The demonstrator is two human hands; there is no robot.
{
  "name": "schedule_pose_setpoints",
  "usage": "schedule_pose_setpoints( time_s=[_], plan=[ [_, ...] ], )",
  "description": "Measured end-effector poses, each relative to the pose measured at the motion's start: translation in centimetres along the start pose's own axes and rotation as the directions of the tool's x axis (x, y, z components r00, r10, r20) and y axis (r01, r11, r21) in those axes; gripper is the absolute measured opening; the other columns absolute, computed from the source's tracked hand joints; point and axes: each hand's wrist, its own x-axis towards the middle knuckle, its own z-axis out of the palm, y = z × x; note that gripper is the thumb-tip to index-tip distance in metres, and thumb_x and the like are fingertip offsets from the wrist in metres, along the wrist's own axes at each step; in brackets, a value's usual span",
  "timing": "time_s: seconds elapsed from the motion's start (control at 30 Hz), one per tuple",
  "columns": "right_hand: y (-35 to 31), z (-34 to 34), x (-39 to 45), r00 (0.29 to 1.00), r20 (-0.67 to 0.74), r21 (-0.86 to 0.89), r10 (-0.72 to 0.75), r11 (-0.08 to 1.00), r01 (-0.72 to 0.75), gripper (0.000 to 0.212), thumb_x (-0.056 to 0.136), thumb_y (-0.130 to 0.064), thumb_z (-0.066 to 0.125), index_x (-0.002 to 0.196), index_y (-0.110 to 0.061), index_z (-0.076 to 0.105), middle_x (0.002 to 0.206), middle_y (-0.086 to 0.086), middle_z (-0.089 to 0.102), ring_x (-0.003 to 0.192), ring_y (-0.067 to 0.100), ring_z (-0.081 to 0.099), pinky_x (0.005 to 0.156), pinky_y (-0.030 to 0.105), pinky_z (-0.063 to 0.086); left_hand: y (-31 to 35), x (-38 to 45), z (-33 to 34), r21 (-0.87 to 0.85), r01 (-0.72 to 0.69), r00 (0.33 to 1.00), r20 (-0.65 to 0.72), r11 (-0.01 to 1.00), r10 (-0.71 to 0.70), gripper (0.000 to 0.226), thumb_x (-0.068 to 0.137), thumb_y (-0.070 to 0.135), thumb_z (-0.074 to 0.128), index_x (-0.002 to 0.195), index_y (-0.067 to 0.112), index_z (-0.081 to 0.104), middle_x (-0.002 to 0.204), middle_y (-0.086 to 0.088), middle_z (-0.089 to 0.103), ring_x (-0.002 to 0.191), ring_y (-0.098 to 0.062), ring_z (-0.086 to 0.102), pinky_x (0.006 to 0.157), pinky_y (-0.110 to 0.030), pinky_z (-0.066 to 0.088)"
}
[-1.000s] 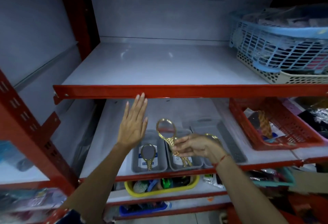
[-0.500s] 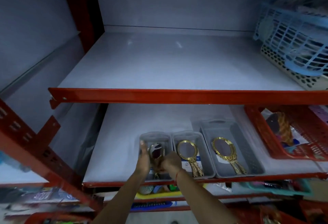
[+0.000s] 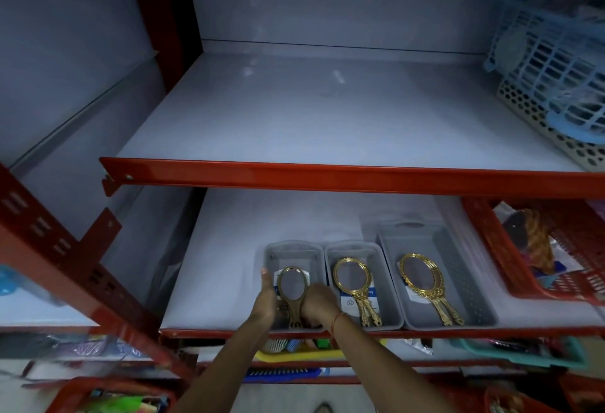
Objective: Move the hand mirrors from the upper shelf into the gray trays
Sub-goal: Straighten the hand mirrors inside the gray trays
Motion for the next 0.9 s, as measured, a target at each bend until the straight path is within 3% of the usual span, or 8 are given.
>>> schedule_pose_setpoints(
  time_s=[0.23,0.3,0.43,0.53,0.63,0.73,0.8,0.9],
  plan=[
    [-0.2,-0.4,-0.9,0.997,0.078,0.133,0.01,0.991,-0.02,0.019,0.088,-0.002,0.054,0.071,-0.008,0.058,0.118,0.02,0.067,0.109,0.03,0.065,0.09,0.032,0.055,0.3,-0.2,0.0,0.049,0.076,0.997,0.022,0.996,-0.077,0.087,0.094,0.064,0.008,0.141,0.0,0.044,0.142,-0.028,0.047,0.132,-0.035,0.047,0.103,-0.036,0.041],
    [0.0,-0.9,-1.4,0.992,0.127,0.187,-0.006,0.982,-0.018,0.01,0.086,0.0,0.057,0.09,0.0,0.066,0.117,0.022,0.067,0.108,0.031,0.065,0.095,0.041,0.054,0.5,-0.4,0.1,0.038,0.075,0.997,0.02,0.996,-0.076,0.086,0.095,0.062,0.009,0.139,-0.002,0.046,0.14,-0.028,0.049,0.132,-0.035,0.047,0.105,-0.035,0.04],
    [0.6,-2.6,-2.5,0.995,0.097,0.429,0.022,0.901,-0.061,0.017,0.086,0.001,0.056,0.099,0.005,0.066,0.101,0.021,0.073,0.09,0.031,0.073,0.08,0.039,0.061,-0.1,0.5,0.3,0.212,-0.036,0.996,-0.07,0.977,0.052,0.138,0.046,0.103,0.009,0.136,0.009,0.054,0.133,-0.022,0.058,0.12,-0.036,0.057,0.107,-0.045,0.044],
    [2.3,-4.6,-2.8,0.996,-0.019,0.553,0.083,0.831,-0.058,0.017,0.084,0.001,0.055,0.069,-0.005,0.06,0.076,0.013,0.068,0.08,0.03,0.072,0.08,0.042,0.061,0.5,-0.1,1.4,0.261,-0.115,0.982,-0.113,0.959,0.148,0.084,0.091,0.069,0.019,0.115,0.003,0.064,0.116,-0.019,0.066,0.109,-0.035,0.062,0.098,-0.04,0.048],
    [4.9,-7.0,-2.7,0.979,-0.138,0.544,0.148,0.837,-0.05,0.024,0.082,-0.004,0.053,0.059,-0.01,0.053,0.073,0.014,0.066,0.077,0.033,0.069,0.074,0.043,0.061,1.2,-0.9,3.8,0.115,-0.192,0.979,-0.053,0.975,0.199,0.052,0.1,0.045,0.034,0.085,0.006,0.066,0.082,-0.012,0.065,0.079,-0.029,0.061,0.07,-0.032,0.05],
    [7.0,-8.5,-3.6,0.965,-0.209,0.375,0.156,0.925,-0.068,0.03,0.088,-0.006,0.047,0.058,-0.008,0.044,0.072,0.009,0.057,0.064,0.022,0.052,0.044,0.022,0.036,1.3,-0.8,6.7,0.013,-0.082,0.994,0.071,0.997,0.081,0.053,0.104,0.036,0.03,0.12,-0.005,0.058,0.101,-0.021,0.066,0.094,-0.033,0.064,0.08,-0.035,0.05],
    [7.7,-8.9,-4.4,0.971,-0.2,0.339,0.133,0.939,-0.059,0.031,0.09,-0.005,0.044,0.059,-0.008,0.044,0.069,0.005,0.052,0.057,0.014,0.045,0.05,0.024,0.033,0.9,-1.1,8.6,0.043,0.014,0.988,0.155,0.999,-0.021,0.054,0.104,0.039,0.023,0.12,-0.001,0.056,0.11,-0.021,0.063,0.099,-0.032,0.063,0.083,-0.036,0.048],
    [8.5,-8.6,-4.6,0.989,-0.119,0.291,0.091,0.955,-0.053,0.018,0.091,-0.012,0.051,0.074,-0.011,0.057,0.081,0.005,0.062,0.076,0.018,0.053,0.07,0.032,0.045,-0.5,-0.3,10.7,0.039,0.092,0.982,0.16,0.995,-0.097,0.051,0.101,0.043,0.025,0.104,0.006,0.059,0.086,-0.016,0.06,0.058,-0.017,0.045,0.053,-0.024,0.034]
  ],
)
